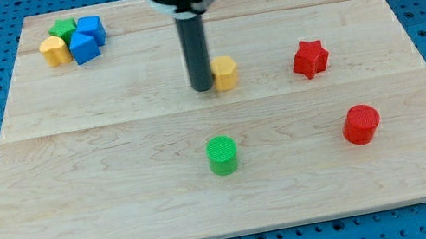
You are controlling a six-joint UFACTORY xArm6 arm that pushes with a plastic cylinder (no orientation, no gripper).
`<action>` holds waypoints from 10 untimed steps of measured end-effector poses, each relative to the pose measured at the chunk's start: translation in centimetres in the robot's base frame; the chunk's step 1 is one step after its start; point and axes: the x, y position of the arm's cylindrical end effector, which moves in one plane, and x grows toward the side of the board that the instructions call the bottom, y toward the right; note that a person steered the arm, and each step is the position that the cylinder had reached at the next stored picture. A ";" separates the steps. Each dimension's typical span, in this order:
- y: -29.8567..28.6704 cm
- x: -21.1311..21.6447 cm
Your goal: Move the yellow hexagon into the red star
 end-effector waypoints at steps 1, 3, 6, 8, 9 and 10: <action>4.4 -0.9; 1.3 -3.9; 9.5 -1.7; 6.0 4.8; -3.7 2.8; -8.2 1.3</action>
